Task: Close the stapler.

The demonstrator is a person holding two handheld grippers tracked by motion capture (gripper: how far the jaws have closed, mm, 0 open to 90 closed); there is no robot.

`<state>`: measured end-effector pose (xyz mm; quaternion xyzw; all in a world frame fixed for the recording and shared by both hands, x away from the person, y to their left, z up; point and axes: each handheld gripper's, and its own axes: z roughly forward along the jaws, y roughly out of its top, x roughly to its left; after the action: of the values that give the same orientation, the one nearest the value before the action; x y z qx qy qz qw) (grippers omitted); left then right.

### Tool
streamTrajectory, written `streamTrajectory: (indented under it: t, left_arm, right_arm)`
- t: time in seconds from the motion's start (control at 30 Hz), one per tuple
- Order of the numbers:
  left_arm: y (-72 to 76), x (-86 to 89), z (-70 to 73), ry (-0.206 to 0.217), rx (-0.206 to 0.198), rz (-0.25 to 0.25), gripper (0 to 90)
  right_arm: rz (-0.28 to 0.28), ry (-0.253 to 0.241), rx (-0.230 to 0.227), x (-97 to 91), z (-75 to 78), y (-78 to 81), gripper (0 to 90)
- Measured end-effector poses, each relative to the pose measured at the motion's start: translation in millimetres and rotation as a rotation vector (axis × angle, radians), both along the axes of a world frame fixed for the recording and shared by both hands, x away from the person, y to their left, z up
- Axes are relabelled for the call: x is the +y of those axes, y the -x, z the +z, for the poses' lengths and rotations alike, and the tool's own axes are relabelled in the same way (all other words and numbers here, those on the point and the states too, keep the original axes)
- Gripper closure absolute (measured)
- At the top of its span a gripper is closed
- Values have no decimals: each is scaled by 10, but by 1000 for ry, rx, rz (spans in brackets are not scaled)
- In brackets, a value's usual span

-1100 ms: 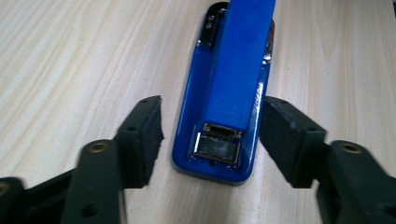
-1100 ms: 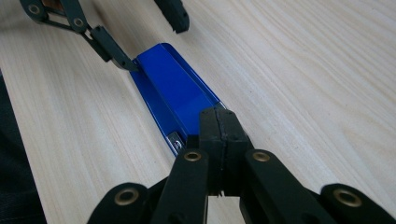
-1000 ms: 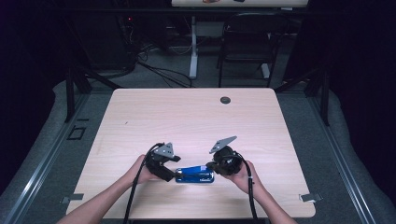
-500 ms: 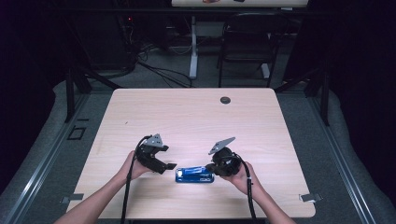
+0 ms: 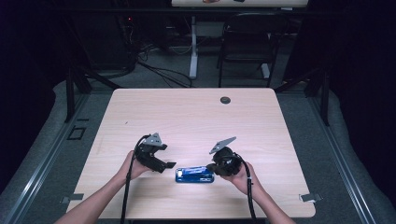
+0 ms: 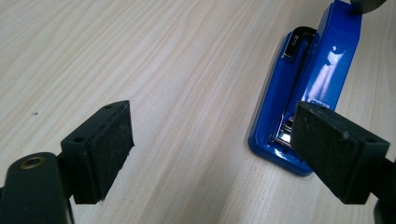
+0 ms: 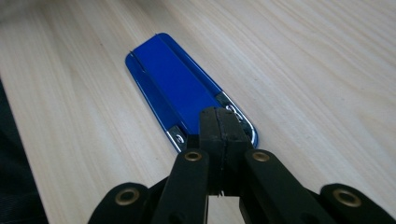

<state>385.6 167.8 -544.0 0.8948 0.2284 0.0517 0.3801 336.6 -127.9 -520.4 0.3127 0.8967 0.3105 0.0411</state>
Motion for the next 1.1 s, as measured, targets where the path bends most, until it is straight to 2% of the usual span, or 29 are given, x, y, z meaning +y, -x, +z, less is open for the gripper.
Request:
streamTrajectory:
  t: [0.07,0.13,0.2,0.23,0.3,0.4,0.43,0.53,0.6,0.67,0.7,0.83,0.87,0.93,1.0,1.1]
  left_arm:
    - [-1,7,3,2,1,3,132]
    - [2,12,6,-2,-11,18,129]
    - [1,27,8,-3,-10,17,125]
    - [2,30,8,-3,-10,17,124]
    - [-1,43,10,7,-8,12,119]
    - [8,69,31,-1,-24,42,103]
    - [3,80,31,11,-16,37,90]
    - [-2,123,55,-3,-35,59,59]
    - [-2,145,58,-3,-48,94,43]
    - [-16,173,56,-4,-48,112,29]
    - [-24,187,55,-2,-40,116,25]
    - [-53,226,35,-14,-52,156,4]
    - [-67,241,31,-17,-44,152,2]
    - [-92,270,-1,-15,-47,178,1]
    - [-129,309,-39,-26,-38,207,1]
    - [-172,369,-88,-36,-16,244,0]
  right_arm:
    - [-3,-5,3,-15,7,-3,900]
    - [-14,-37,-16,-45,49,-1,884]
    - [-21,-13,-33,-60,96,-3,826]
    - [-33,-25,-38,-83,111,2,776]
    - [-46,-11,-43,-112,130,6,707]
    - [-75,1,-63,-169,167,6,499]
    - [-83,7,-63,-186,183,7,447]
    - [-97,43,-83,-232,212,9,328]
    - [-103,57,-80,-295,226,14,273]
    - [-138,67,-92,-402,232,28,198]
    - [-151,70,-90,-442,231,31,184]
    - [-212,72,-89,-661,204,64,136]
    - [-222,77,-87,-720,197,74,119]
    - [-249,84,-86,-817,179,90,60]
    - [-283,89,-66,-938,150,102,11]
    - [-331,95,-56,-1081,102,112,0]
